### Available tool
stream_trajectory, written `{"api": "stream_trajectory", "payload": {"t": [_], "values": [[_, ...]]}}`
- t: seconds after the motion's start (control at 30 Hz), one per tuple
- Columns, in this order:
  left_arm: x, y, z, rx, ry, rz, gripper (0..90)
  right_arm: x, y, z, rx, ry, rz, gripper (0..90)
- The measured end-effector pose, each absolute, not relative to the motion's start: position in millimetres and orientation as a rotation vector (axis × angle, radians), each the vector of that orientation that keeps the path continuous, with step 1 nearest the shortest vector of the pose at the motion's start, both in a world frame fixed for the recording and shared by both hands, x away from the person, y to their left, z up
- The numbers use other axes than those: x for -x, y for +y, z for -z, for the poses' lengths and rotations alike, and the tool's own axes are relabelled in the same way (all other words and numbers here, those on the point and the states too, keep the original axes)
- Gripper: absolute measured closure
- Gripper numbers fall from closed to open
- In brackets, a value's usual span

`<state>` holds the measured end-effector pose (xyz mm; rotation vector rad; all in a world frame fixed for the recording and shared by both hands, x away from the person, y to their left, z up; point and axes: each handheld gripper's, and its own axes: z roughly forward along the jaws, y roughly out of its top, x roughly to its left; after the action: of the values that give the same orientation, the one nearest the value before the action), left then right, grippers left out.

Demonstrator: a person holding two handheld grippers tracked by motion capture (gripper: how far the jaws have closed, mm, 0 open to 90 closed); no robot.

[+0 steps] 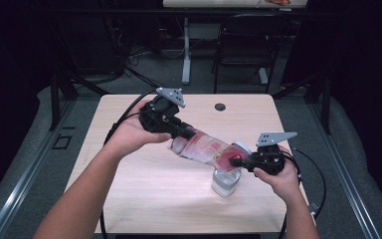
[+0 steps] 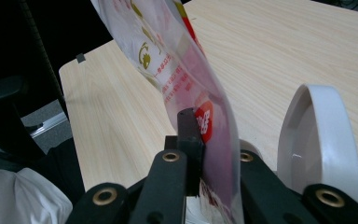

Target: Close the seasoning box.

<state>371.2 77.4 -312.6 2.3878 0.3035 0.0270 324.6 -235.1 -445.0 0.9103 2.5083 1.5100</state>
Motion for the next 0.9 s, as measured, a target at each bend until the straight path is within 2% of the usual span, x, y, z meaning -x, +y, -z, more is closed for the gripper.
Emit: {"api": "stream_trajectory", "payload": {"t": [0.63,0.9], "values": [[-370.7,114.4,340.7,-2.309,0.396,0.009,78.9,-323.2,-223.7,441.9,-0.873,2.446,-1.56,88.3],[-371.3,124.4,348.8,-2.293,0.423,0.022,78.9,-325.1,-223.6,444.7,-0.882,2.422,-1.607,85.4]]}}
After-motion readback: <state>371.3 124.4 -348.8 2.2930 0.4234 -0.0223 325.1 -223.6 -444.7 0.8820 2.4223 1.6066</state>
